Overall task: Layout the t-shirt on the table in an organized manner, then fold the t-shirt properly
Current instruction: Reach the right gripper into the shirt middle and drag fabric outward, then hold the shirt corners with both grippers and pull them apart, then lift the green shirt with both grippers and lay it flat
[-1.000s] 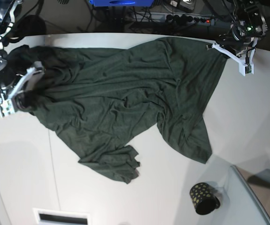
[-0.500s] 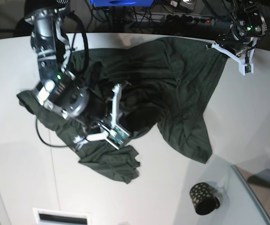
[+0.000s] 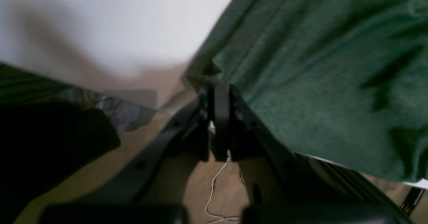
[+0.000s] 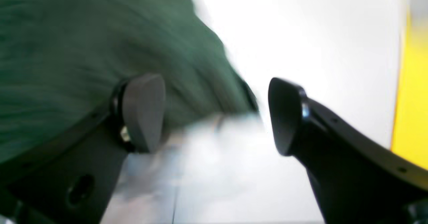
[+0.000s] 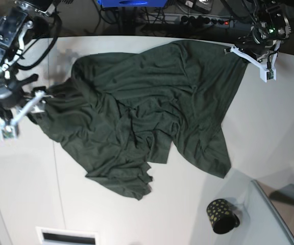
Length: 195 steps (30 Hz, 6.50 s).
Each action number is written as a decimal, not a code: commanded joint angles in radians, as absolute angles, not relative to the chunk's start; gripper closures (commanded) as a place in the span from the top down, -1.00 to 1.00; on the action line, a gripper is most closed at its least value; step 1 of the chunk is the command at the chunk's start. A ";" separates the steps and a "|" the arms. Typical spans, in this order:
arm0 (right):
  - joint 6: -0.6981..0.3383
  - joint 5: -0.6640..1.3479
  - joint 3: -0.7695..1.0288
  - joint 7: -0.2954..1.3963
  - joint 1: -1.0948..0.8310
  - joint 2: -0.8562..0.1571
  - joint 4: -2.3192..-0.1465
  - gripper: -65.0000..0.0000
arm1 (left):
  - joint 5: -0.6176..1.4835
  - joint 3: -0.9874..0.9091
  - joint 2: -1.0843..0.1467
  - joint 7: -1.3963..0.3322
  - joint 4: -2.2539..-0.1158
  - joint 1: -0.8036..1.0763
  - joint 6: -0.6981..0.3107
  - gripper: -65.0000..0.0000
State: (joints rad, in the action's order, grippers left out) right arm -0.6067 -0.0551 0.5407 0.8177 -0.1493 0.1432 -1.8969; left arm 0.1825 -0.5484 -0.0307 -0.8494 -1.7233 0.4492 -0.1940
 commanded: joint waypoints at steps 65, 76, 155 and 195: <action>-0.698 0.259 0.809 0.998 -0.381 0.041 -1.802 -0.12 | 0.176 -0.553 -0.058 -0.835 -1.836 0.475 -0.193 -1.00; -0.698 0.259 0.842 0.797 -0.151 -0.125 -1.342 0.04 | 0.176 -0.553 -0.056 -0.835 -1.836 0.475 -0.193 -1.00; -0.698 0.504 0.771 0.915 -0.232 -0.127 -1.288 -1.00 | 0.183 -0.553 -0.058 -0.835 -1.845 0.492 -0.193 -1.00; -0.499 0.496 0.124 1.013 1.190 -0.621 -0.894 -1.00 | -0.042 -0.107 -0.108 -0.940 -1.400 -0.949 -0.245 -1.00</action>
State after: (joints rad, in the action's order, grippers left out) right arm -0.5007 0.4862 0.1207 1.0252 1.1618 -0.6167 -0.8818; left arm -0.0341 -0.1040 -0.1032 -0.9535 -1.3834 -0.9161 -0.2539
